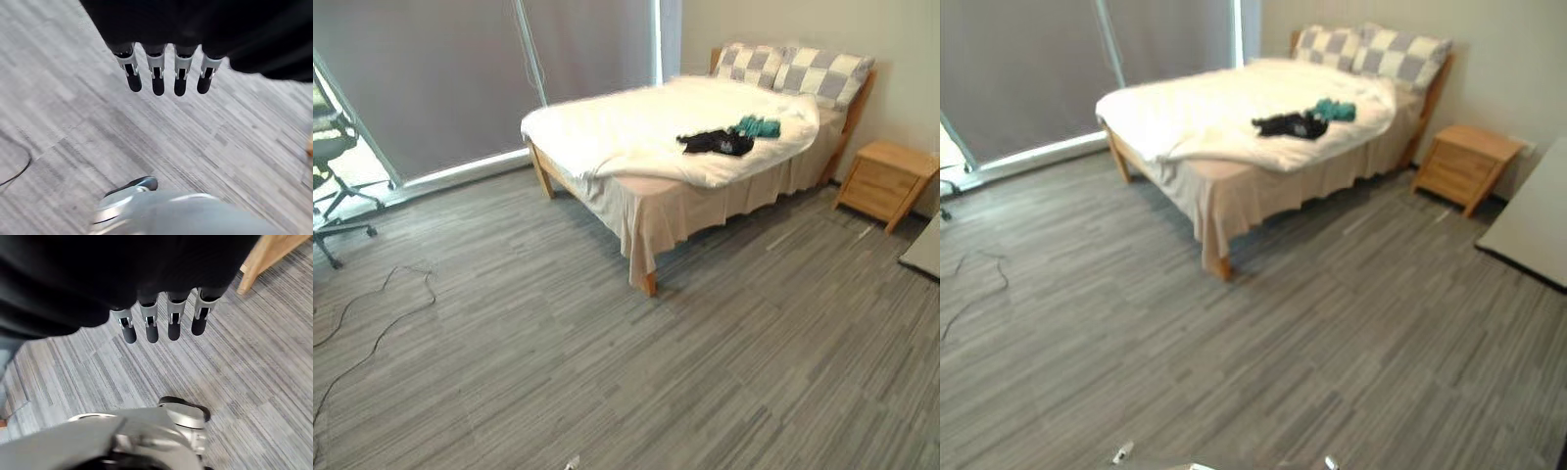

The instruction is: Tidy up the quilt and then pick up the clothes from the bed and put them into the laundry hamper.

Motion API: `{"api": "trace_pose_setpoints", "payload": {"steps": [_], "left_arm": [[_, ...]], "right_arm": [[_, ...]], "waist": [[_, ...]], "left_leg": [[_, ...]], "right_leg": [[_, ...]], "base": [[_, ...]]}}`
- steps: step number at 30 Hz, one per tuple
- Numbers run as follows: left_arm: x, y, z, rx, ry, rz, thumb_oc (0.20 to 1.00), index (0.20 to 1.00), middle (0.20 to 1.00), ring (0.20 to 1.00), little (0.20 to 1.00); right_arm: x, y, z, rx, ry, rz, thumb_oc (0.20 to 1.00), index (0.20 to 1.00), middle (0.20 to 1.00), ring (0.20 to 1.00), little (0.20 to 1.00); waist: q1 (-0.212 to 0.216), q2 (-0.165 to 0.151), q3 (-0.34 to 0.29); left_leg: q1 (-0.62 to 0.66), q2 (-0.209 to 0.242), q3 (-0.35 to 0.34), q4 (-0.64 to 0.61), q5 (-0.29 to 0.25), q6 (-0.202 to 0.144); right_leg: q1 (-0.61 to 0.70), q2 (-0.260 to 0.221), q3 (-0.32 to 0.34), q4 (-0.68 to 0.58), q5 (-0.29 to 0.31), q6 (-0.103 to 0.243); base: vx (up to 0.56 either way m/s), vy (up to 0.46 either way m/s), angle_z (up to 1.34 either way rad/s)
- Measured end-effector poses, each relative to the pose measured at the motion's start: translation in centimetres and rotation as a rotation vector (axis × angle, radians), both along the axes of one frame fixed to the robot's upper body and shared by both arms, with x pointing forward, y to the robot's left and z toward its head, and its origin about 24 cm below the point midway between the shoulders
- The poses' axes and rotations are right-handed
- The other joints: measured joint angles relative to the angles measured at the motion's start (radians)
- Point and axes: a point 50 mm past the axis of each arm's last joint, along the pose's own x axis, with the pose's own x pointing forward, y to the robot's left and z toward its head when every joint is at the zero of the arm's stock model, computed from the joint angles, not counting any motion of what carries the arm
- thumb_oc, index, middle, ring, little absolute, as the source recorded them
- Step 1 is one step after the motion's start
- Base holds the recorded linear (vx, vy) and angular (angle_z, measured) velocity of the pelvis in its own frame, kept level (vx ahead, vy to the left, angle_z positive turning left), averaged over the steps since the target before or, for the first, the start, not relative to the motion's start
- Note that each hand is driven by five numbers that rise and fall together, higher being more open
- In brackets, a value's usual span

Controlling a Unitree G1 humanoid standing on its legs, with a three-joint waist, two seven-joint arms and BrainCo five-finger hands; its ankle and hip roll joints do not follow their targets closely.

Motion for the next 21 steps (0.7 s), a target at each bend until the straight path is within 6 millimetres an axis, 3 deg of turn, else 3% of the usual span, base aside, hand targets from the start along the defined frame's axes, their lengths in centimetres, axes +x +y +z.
{"api": "trace_pose_setpoints", "payload": {"steps": [3,7,10,14,15,17,18,20,21], "left_arm": [[1.0,-0.4,0.1,-0.002,-0.024,-0.054,1.0,1.0,1.0,1.0,1.0],[1.2,-0.3,0.1,0.013,-0.02,-0.123,1.0,1.0,1.0,1.0,1.0],[2.2,-0.3,0.3,0.014,-0.047,-0.124,1.0,1.0,1.0,1.0,1.0],[4.2,-0.1,0.8,0.027,-0.099,-0.145,1.0,1.0,1.0,1.0,1.0],[5.4,0.0,1.1,0.034,-0.129,-0.151,1.0,1.0,1.0,1.0,1.0],[6.4,0.0,1.4,0.047,-0.153,-0.153,1.0,1.0,1.0,1.0,1.0],[7.0,-0.1,1.5,0.05,-0.17,-0.146,1.0,1.0,1.0,1.0,1.0],[6.6,0.0,1.4,0.055,-0.163,-0.141,1.0,1.0,1.0,1.0,1.0],[7.0,0.0,1.6,0.059,-0.176,-0.147,1.0,1.0,1.0,1.0,1.0]], "right_arm": [[1.0,0.1,0.1,-0.004,-0.033,0.003,1.0,1.0,1.0,1.0,1.0],[2.0,-0.1,0.3,-0.026,-0.07,-0.004,1.0,1.0,1.0,1.0,1.0],[3.4,-0.1,0.5,-0.026,-0.107,0.007,1.0,1.0,1.0,1.0,1.0],[5.5,0.0,0.9,-0.025,-0.158,0.021,1.0,1.0,1.0,1.0,1.0],[6.3,0.1,1.1,-0.023,-0.177,0.023,1.0,1.0,1.0,1.0,1.0],[8.2,0.2,1.6,-0.016,-0.234,-0.003,1.0,1.0,1.0,1.0,1.0],[8.5,0.2,1.7,-0.01,-0.25,-0.028,1.0,1.0,1.0,1.0,1.0],[8.4,0.3,1.6,-0.002,-0.25,-0.057,1.0,1.0,1.0,1.0,1.0],[8.1,0.2,1.6,0.0,-0.25,-0.065,1.0,1.0,1.0,1.0,1.0]], "waist": [[-0.002,0.003,0.003],[-0.002,0.003,0.034],[0.001,0.014,0.085],[0.001,0.002,0.152],[0.001,-0.004,0.171],[-0.008,0.005,0.22],[-0.026,-0.001,0.246],[-0.03,-0.006,0.247],[-0.04,-0.012,0.244]], "left_leg": [[0.019,0.005,0.002,-0.054,0.038,0.006],[0.036,0.013,0.008,-0.065,0.056,-0.012],[0.051,0.015,0.008,-0.067,0.057,-0.014],[0.044,0.012,0.01,-0.073,0.055,-0.015],[0.031,0.011,0.011,-0.074,0.051,-0.009],[0.056,0.038,0.034,-0.103,0.06,-0.005],[0.084,0.038,0.031,-0.104,0.031,0.01],[0.129,0.031,0.036,-0.129,0.004,0.008],[0.142,0.026,0.032,-0.13,-0.015,-0.013]], "right_leg": [[0.0,0.004,-0.013,-0.019,0.008,0.003],[0.034,0.017,-0.018,-0.08,0.047,0.005],[0.073,0.023,-0.021,-0.134,0.073,-0.001],[0.061,0.023,-0.022,-0.128,0.09,-0.005],[0.018,0.022,-0.026,-0.069,0.091,0.001],[-0.099,0.002,-0.054,0.16,0.064,0.099],[-0.169,-0.041,-0.095,0.339,0.054,0.135],[-0.217,-0.1,-0.106,0.404,0.054,0.136],[-0.238,-0.129,-0.101,0.363,0.054,0.136]], "base": [[0.02,0.018,-0.03],[0.05,0.038,-0.01],[0.05,0.037,0.01],[-0.07,0.049,-0.06],[0.04,0.112,-0.23],[0.19,0.089,-0.2],[0.36,0.001,-0.1],[0.41,-0.077,-0.07],[0.59,-0.206,0.07]]}}
